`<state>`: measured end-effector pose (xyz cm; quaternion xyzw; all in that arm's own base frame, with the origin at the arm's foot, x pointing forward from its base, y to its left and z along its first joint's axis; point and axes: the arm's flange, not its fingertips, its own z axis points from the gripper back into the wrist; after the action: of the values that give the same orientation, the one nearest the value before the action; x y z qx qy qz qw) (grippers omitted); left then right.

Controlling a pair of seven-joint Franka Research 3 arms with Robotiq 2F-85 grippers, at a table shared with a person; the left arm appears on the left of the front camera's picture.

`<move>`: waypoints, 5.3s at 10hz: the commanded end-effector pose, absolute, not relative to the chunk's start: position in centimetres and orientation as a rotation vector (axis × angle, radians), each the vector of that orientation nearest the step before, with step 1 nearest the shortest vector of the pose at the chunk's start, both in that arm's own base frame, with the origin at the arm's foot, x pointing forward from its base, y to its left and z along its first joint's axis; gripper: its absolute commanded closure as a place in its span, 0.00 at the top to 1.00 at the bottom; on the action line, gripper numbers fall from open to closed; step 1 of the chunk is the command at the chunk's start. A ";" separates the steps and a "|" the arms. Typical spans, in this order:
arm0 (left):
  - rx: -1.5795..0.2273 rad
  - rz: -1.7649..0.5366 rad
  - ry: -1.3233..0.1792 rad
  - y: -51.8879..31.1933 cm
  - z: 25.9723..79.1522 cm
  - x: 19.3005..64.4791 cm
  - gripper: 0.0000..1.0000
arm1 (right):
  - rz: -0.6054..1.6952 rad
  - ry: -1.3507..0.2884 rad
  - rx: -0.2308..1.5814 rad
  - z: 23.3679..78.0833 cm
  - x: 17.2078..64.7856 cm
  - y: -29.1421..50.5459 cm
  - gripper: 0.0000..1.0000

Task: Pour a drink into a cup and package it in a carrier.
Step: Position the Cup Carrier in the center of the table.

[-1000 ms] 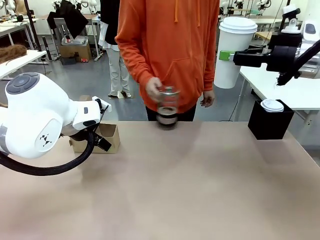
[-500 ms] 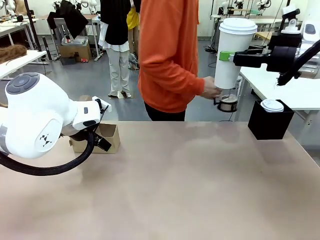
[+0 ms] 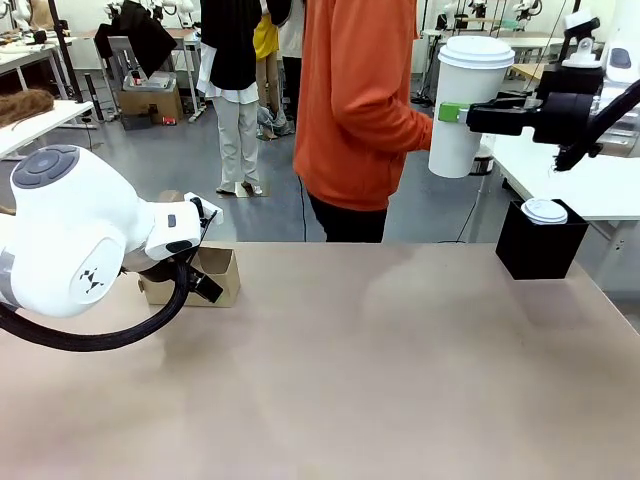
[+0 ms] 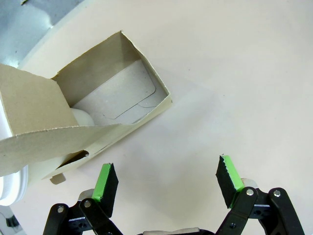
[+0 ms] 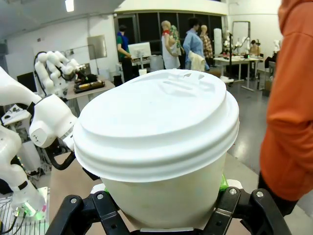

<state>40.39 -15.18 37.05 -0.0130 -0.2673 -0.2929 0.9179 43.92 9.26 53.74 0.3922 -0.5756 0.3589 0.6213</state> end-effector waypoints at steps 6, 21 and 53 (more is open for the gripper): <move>-0.080 -0.398 -0.496 -14.2 49.9 40.6 1.00 | 0.825 -1.331 0.909 54.3 44.2 9.5 0.80; 0.001 -0.116 -0.303 -11.6 50.6 53.2 0.24 | 0.825 -1.331 0.909 54.3 44.2 9.5 0.80; 0.048 -0.053 -0.327 -40.9 49.0 37.0 0.02 | 0.825 -1.331 0.909 54.3 44.2 9.5 0.80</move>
<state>36.76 -40.56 49.35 0.0162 -0.1474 -0.0397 0.9882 44.06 9.29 53.87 0.3911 -0.5762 0.3598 0.6210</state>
